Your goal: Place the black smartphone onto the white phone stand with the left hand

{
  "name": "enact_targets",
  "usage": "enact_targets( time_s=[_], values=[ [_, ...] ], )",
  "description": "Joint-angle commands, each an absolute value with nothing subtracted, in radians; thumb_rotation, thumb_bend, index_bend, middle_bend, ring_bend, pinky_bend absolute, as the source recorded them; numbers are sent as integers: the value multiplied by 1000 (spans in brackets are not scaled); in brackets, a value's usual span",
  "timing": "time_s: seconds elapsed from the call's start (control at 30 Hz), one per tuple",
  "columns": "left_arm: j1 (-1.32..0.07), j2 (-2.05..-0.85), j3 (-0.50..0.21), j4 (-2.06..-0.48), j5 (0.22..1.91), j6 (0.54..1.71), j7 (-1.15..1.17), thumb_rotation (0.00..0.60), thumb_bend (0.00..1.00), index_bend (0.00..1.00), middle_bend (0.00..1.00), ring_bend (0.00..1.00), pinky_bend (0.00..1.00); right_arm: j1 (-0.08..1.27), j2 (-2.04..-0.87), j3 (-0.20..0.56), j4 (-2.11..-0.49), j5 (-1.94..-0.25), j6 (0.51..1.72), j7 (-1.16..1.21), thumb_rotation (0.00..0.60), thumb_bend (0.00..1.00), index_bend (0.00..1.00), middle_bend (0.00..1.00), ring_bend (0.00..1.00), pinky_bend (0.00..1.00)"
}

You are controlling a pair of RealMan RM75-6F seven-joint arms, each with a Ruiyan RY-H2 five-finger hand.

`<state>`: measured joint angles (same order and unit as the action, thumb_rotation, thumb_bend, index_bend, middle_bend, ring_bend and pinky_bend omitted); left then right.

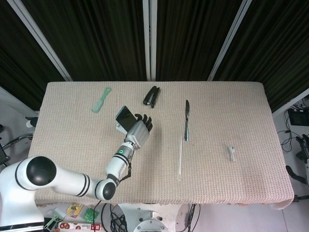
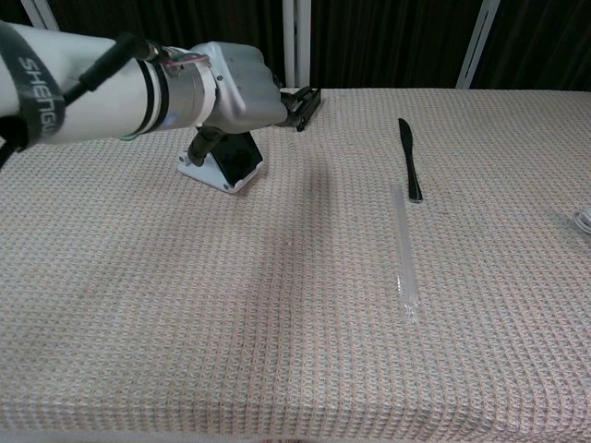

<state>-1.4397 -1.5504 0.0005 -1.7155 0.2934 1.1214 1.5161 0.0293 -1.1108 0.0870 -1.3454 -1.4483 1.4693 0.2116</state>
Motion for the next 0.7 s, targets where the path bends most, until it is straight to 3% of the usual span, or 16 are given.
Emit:
enact_targets(
  time_s=[0.03, 0.17, 0.3, 0.53, 0.7],
  values=[
    [-1312, -1398, -44, -1960, 554, 1304, 1254, 600, 80, 18, 14, 59, 231, 30, -1110, 85, -1349, -1452, 1469, 207, 600, 178, 0, 0, 0, 0],
    [-1113, -1300, -31, -2092, 871, 1533, 950, 600, 87, 18, 26, 59, 231, 33, -1111, 83, -1356, -1458, 1470, 197, 600, 178, 0, 0, 0, 0],
    [-914, -1216, 79, -2078, 1080, 1708, 787, 600, 95, 18, 28, 60, 231, 37, -1112, 78, -1372, -1473, 1473, 176, 600, 178, 0, 0, 0, 0],
    [-628, -1116, 246, -1968, 1159, 1744, 458, 600, 89, 18, 23, 60, 231, 42, -1114, 48, -1401, -1535, 1485, 167, 600, 153, 0, 0, 0, 0],
    [-463, -1157, 312, -1799, 1273, 1756, 258, 600, 89, 20, 23, 60, 230, 43, -1125, 31, -1426, -1560, 1487, 126, 600, 151, 0, 0, 0, 0]
  ],
)
